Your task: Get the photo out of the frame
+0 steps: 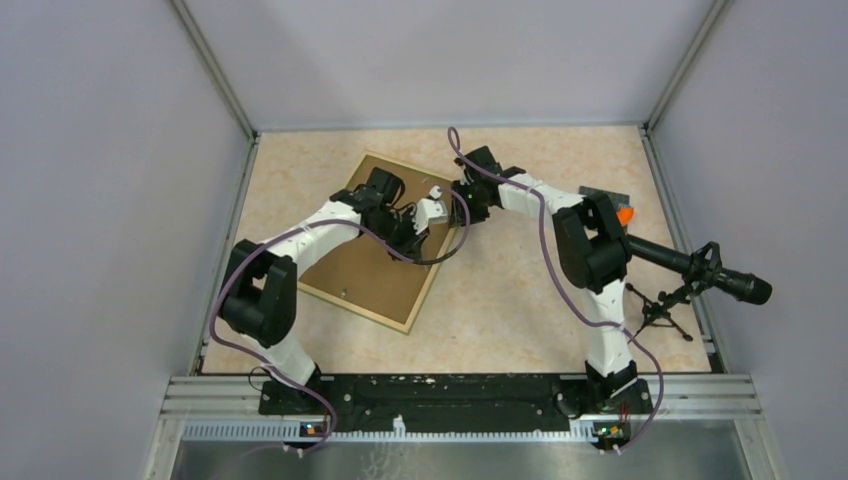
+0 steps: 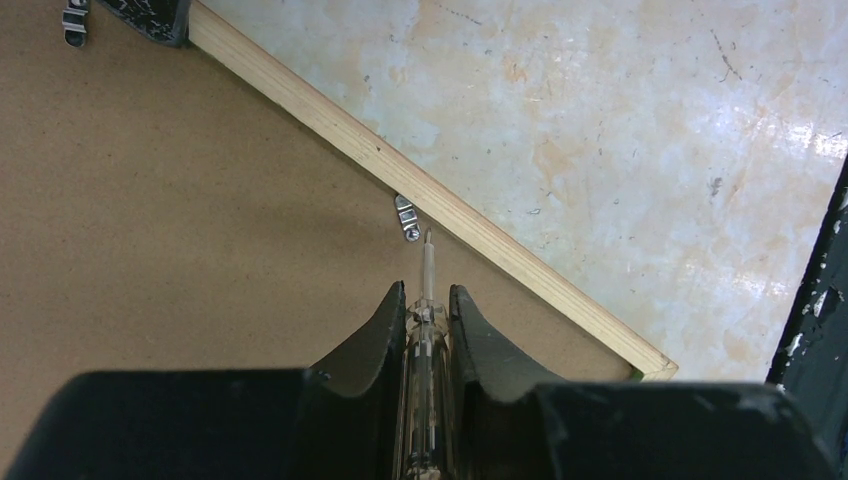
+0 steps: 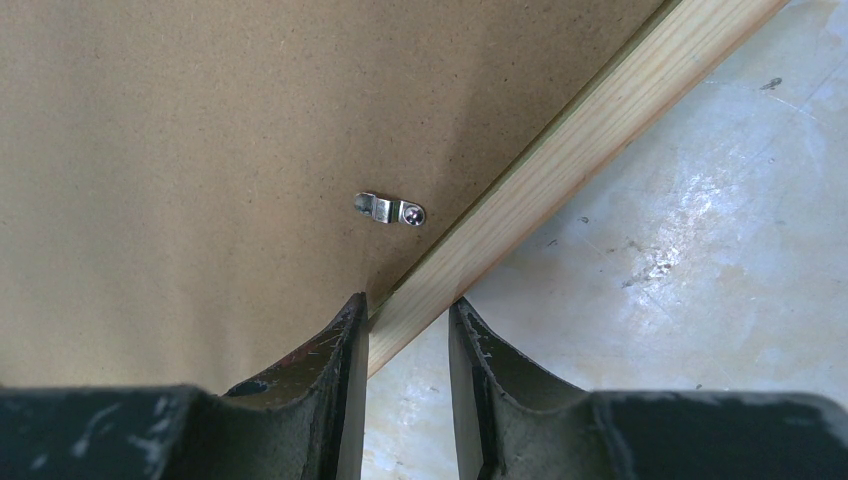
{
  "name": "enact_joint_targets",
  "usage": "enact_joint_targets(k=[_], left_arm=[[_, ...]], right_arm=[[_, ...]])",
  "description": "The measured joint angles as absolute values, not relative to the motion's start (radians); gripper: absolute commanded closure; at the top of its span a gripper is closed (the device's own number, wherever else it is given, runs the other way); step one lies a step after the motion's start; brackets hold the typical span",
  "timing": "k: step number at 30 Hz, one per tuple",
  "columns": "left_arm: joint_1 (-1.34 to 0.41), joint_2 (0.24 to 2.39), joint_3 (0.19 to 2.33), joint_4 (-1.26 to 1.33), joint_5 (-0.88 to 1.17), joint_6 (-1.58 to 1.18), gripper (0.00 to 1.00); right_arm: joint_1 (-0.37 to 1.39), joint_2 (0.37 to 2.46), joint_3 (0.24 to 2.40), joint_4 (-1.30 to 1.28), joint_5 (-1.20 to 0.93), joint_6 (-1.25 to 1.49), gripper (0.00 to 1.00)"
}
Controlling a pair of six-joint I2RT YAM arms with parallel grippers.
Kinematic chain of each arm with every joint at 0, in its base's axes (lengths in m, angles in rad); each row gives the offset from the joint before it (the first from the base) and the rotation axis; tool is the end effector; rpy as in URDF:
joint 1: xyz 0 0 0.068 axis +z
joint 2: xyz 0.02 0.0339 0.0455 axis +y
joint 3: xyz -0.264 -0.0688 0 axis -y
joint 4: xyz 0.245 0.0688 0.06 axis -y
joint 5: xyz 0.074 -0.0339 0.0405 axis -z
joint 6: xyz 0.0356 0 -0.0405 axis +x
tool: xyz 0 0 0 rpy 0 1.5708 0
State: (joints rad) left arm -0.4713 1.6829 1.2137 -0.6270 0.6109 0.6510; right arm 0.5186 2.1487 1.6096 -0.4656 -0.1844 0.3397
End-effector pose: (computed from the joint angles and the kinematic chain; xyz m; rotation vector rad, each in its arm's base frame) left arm 0.2957 -0.1736 0.2268 1.5065 2.0349 -0.7380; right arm 0.3995 0.2355 0.1684 -0.3077 2.6329 0.5435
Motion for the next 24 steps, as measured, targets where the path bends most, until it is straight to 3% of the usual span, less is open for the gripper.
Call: enact_joint_targets(k=[24], left_arm=[[-0.486, 1.716, 1.207, -0.576, 0.580, 0.626, 1.00]], right_arm=[[0.518, 2.149, 1.610, -0.466, -0.185, 0.340, 1.00]])
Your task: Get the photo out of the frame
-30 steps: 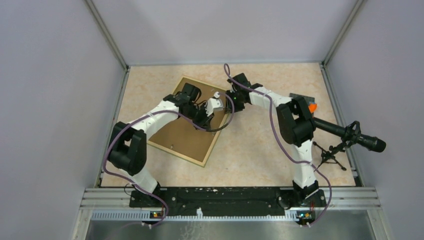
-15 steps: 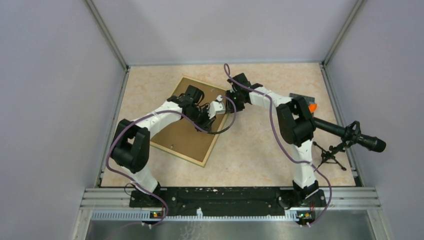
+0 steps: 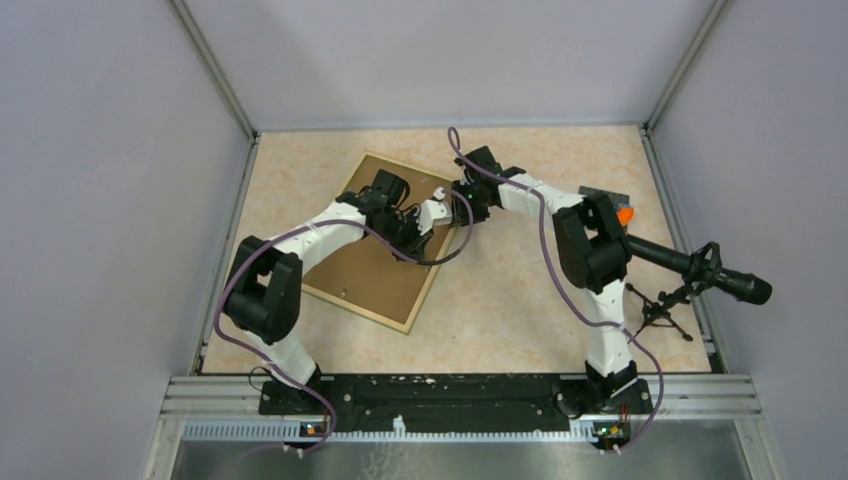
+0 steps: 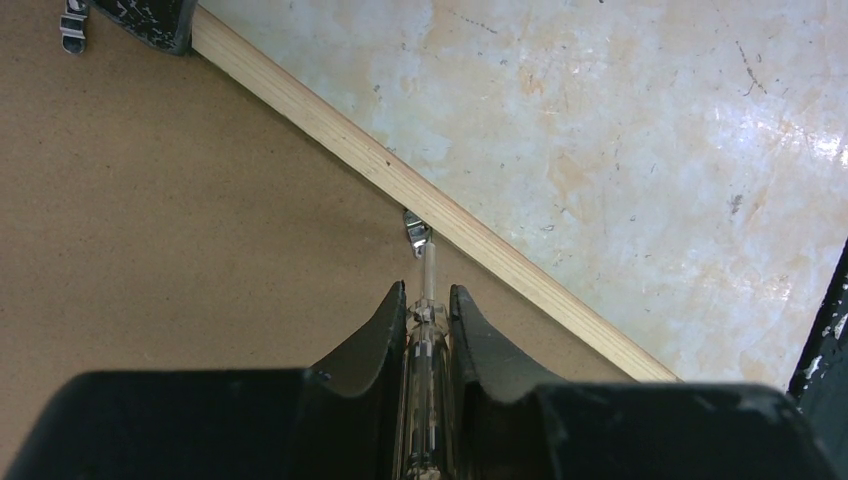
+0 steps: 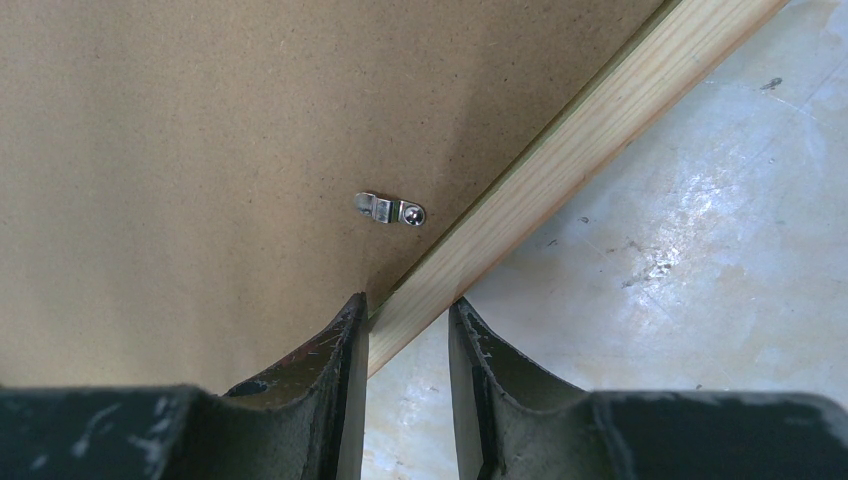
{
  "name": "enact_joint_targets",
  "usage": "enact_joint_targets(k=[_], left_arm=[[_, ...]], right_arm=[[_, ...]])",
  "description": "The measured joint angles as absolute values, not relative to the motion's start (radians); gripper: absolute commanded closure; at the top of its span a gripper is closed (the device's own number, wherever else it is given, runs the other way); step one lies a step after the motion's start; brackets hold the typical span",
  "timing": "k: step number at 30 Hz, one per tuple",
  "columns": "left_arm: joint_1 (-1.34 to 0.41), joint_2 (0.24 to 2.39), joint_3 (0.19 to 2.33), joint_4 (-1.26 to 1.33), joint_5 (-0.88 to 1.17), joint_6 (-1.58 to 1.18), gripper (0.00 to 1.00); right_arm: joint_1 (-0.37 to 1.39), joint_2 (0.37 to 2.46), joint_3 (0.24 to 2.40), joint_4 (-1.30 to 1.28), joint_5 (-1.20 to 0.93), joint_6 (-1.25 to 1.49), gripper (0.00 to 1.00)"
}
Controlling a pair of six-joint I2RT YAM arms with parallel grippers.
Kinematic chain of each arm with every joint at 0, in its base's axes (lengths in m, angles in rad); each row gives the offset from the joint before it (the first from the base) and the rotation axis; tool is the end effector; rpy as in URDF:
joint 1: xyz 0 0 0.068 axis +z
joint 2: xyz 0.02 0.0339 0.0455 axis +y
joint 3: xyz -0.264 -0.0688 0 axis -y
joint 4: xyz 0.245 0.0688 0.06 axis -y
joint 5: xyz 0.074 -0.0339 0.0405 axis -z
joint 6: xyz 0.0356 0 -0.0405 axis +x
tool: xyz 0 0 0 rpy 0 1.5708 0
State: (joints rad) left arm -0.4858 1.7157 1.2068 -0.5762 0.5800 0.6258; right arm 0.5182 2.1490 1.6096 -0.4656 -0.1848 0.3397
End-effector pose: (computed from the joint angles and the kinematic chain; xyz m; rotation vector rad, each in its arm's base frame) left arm 0.3002 -0.1806 0.2160 1.4958 2.0532 -0.7102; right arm 0.3996 0.2354 0.1682 -0.3073 2.6333 0.5437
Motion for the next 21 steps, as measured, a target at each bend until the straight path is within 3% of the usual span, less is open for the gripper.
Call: enact_joint_targets(k=[21], left_arm=[[-0.445, 1.715, 1.216, -0.583, 0.553, 0.661, 1.00]], right_arm=[[0.514, 2.150, 1.610, -0.466, -0.186, 0.340, 1.00]])
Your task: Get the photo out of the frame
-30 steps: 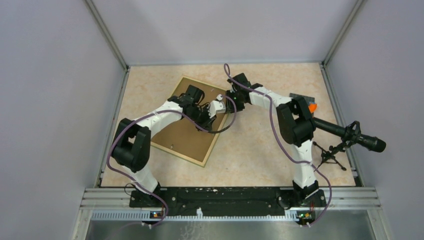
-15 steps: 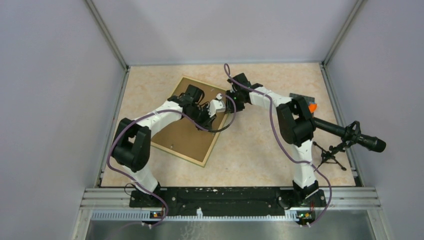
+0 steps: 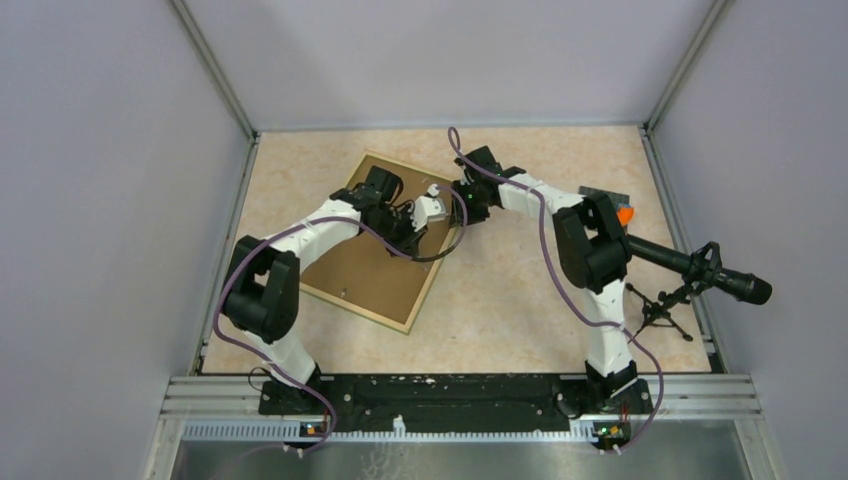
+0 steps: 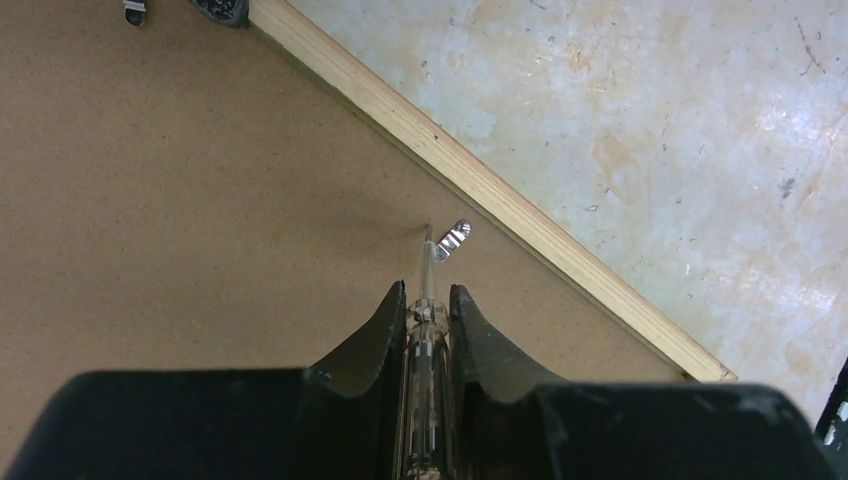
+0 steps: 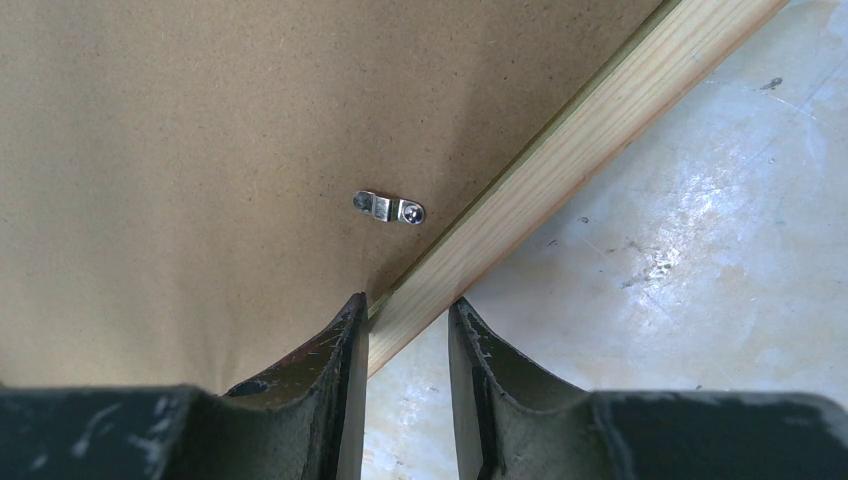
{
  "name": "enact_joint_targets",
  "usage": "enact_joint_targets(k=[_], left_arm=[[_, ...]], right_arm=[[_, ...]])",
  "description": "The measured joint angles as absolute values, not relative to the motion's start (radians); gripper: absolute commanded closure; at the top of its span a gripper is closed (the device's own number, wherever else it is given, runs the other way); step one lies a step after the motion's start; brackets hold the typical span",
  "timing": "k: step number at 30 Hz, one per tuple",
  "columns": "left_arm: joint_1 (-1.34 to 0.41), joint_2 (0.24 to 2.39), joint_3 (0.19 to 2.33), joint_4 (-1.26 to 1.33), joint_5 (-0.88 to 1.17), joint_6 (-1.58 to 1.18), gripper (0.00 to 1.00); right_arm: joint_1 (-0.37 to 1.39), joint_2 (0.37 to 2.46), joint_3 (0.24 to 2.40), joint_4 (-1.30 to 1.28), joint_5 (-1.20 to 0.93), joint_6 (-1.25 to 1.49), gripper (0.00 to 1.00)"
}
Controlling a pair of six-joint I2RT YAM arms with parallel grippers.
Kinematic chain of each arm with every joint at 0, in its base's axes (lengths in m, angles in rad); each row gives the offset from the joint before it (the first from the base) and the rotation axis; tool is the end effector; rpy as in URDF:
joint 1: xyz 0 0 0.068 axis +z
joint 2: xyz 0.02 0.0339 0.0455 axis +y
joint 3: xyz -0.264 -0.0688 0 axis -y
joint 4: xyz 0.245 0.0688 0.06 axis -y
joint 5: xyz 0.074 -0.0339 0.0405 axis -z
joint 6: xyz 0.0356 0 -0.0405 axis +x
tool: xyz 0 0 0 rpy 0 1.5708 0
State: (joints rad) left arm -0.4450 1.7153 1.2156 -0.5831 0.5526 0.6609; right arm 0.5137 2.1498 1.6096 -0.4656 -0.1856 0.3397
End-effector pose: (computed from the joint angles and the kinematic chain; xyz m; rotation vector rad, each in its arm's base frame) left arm 0.3085 -0.1678 0.2179 1.4803 2.0586 -0.6452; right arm 0.4007 0.2336 0.1679 -0.3016 2.6343 0.5430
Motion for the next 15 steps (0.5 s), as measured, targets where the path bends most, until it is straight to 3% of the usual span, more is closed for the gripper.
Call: enact_joint_targets(k=[15], left_arm=[[-0.405, 1.706, 1.230, -0.648, 0.554, 0.703, 1.00]], right_arm=[[0.505, 2.150, 1.610, -0.466, -0.193, 0.329, 1.00]])
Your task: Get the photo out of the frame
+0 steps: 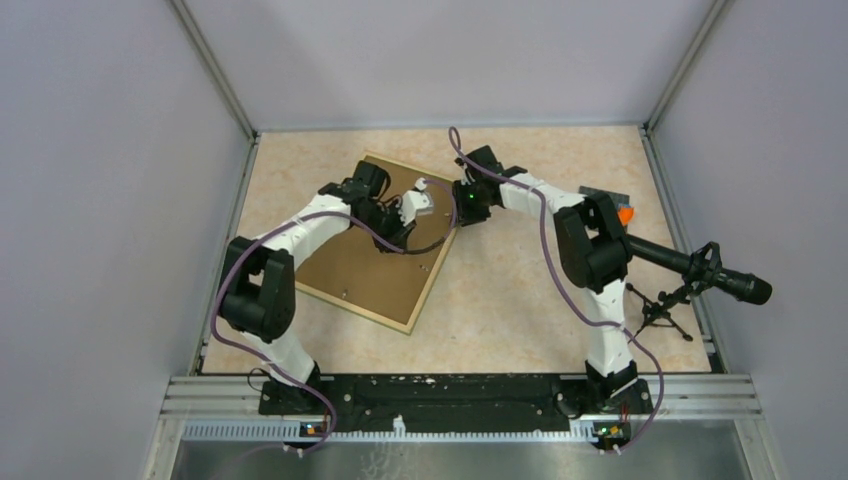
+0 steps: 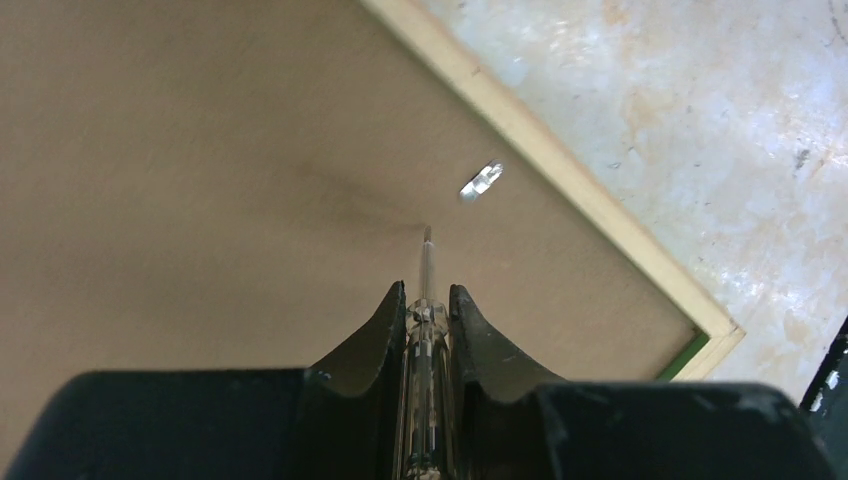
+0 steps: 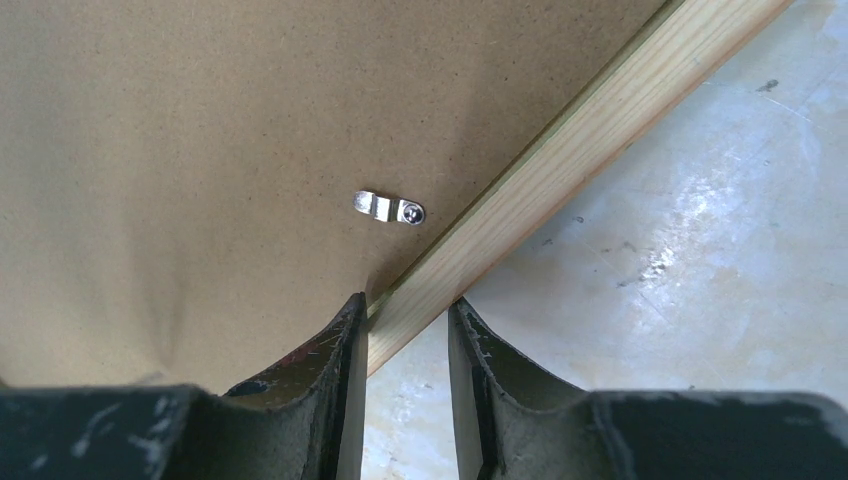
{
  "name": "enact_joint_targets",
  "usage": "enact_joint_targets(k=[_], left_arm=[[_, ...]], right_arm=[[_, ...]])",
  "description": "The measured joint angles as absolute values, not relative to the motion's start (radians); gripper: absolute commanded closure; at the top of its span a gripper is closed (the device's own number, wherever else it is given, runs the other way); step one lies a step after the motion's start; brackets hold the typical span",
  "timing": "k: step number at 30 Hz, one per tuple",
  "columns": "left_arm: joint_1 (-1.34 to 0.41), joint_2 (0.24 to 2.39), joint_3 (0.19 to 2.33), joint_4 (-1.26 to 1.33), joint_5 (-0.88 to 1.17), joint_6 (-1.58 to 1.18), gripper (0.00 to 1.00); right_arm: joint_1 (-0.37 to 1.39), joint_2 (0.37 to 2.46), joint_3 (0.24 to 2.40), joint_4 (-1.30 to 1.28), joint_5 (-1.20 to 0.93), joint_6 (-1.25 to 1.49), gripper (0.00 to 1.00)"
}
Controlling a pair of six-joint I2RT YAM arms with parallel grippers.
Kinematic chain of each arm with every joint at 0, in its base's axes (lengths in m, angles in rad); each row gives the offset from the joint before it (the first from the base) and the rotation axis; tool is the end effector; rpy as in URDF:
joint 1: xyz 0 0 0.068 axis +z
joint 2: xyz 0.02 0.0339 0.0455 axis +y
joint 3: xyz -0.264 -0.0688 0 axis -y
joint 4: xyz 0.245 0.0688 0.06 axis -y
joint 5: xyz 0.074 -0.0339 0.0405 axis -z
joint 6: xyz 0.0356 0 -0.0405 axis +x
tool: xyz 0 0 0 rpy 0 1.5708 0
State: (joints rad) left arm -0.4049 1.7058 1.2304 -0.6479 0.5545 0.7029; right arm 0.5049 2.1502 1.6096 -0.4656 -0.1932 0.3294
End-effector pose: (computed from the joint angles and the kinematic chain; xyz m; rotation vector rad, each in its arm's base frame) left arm 0.3106 -0.1535 0.2223 1.4833 2.0840 -0.6321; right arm 0.4026 0.2303 0.1677 -0.3064 2.6328 0.5461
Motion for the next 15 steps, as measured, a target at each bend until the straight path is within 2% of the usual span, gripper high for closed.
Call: enact_joint_targets(k=[5, 9, 11, 15], left_arm=[[-0.300, 1.706, 1.288, -0.692, 0.564, 0.652, 1.00], [-0.228, 1.706, 1.335, -0.705, 0.583, 0.617, 1.00], [-0.208, 1.706, 1.348, -0.712, 0.591, 0.599, 1.00], [-0.197, 1.706, 1.374, -0.736, 0.613, 0.571, 1.00]], right_arm=[[0.480, 2.149, 1.603, -0.476, -0.221, 0.307, 1.00], [0.456, 2.148, 1.603, -0.490, -0.268, 0.261, 0.63], [0.446, 2.143, 1.597, -0.489, -0.297, 0.231, 0.54], [0.435, 2.107, 1.565, -0.534, -0.339, 0.139, 0.44]])
